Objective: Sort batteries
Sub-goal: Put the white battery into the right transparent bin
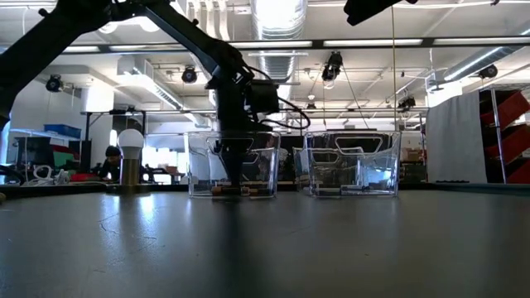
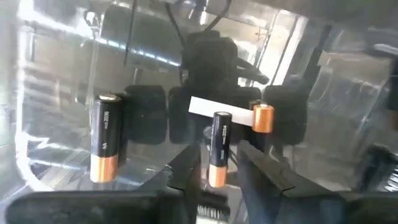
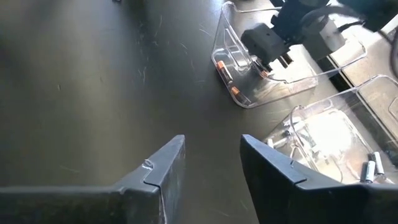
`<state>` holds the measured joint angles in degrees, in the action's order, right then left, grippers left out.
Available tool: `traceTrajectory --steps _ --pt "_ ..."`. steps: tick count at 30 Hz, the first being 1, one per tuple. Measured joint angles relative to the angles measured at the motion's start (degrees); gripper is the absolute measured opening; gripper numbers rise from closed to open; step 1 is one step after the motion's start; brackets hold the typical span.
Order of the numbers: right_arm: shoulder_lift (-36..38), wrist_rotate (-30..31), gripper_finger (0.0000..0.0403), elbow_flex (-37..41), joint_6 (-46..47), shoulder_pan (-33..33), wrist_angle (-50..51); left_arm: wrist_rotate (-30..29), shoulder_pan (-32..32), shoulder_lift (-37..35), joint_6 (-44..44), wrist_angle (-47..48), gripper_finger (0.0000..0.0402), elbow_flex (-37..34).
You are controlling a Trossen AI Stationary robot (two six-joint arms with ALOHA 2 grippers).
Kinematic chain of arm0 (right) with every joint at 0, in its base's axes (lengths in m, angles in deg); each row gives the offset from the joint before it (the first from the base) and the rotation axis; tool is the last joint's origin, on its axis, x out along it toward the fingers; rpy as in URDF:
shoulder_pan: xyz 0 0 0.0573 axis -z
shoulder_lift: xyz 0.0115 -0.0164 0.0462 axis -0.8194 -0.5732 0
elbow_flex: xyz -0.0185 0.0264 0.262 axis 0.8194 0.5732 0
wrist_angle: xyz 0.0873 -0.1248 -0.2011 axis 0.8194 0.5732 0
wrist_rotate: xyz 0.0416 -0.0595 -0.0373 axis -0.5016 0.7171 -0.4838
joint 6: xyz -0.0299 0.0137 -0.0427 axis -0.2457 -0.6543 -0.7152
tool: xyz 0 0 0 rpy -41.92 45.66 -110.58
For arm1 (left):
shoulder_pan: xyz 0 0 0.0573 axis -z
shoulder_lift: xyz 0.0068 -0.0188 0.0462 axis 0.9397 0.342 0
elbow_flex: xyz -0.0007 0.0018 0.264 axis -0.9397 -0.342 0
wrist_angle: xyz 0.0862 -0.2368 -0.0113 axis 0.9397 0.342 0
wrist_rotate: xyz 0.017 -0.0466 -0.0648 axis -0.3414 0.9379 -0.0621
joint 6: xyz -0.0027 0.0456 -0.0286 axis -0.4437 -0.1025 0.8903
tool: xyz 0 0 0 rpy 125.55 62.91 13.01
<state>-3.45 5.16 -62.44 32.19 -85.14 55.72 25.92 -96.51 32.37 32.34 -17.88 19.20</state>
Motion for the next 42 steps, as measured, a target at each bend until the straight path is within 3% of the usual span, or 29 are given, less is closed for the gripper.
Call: traceTrajectory --steps 8,14,20,27,34,39,42 --pt "0.00 0.00 0.0147 0.00 -0.01 0.00 0.02 1.41 0.60 -0.90 1.16 14.39 0.0133 7.45" --pt "0.00 -0.30 0.0159 0.00 -0.31 0.00 0.13 7.92 4.52 -1.92 3.22 24.55 0.0135 15.42" --pt "0.02 -0.44 0.0161 -0.02 -2.21 0.00 0.59 8.02 9.76 -4.69 1.56 32.45 0.0135 25.37" --pt "0.02 -3.83 0.0145 0.10 -4.19 0.00 0.84 8.00 14.88 -10.94 6.93 37.21 0.0135 34.36" --pt "0.02 -4.94 0.0129 1.58 -4.15 0.00 4.54 7.67 21.92 -21.16 15.26 37.30 0.0135 29.89" --pt "0.02 -4.94 0.0121 3.50 -3.33 0.00 4.51 7.04 29.32 -28.91 18.98 35.35 0.0135 19.58" --pt "0.02 -4.95 0.0118 3.94 -2.94 0.00 4.48 2.83 34.01 -33.65 20.97 31.71 0.0135 10.94"
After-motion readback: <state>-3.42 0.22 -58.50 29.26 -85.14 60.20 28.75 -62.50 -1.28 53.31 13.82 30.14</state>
